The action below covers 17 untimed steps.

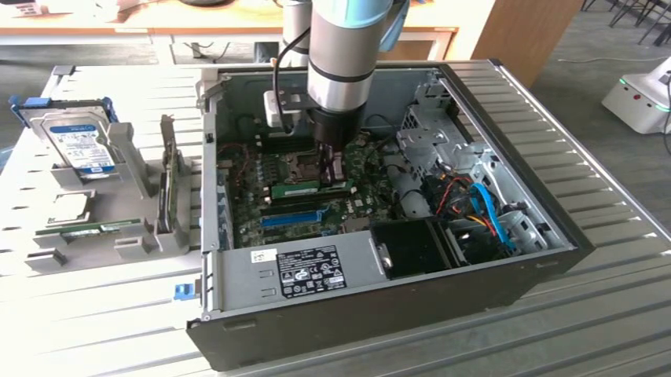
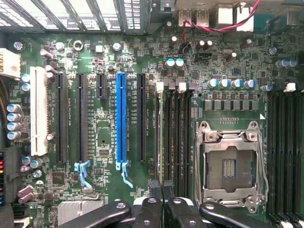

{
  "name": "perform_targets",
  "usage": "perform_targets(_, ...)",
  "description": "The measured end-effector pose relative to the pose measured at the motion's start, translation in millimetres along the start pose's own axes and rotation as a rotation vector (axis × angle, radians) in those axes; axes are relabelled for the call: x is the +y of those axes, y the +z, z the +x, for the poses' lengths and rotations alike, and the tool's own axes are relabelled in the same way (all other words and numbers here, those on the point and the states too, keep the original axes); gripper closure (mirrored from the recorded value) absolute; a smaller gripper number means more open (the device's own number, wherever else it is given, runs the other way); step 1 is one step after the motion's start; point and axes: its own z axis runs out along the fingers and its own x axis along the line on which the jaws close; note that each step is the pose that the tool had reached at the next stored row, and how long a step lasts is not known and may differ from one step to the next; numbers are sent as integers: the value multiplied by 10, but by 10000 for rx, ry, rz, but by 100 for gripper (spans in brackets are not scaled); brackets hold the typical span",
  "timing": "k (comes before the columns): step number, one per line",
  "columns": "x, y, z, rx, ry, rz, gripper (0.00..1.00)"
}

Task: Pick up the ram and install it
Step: 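Insert the ram into the slot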

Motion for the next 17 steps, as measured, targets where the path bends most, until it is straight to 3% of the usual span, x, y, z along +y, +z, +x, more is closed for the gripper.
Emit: perform_targets(17, 0, 25, 1, -1, 0, 1, 88)
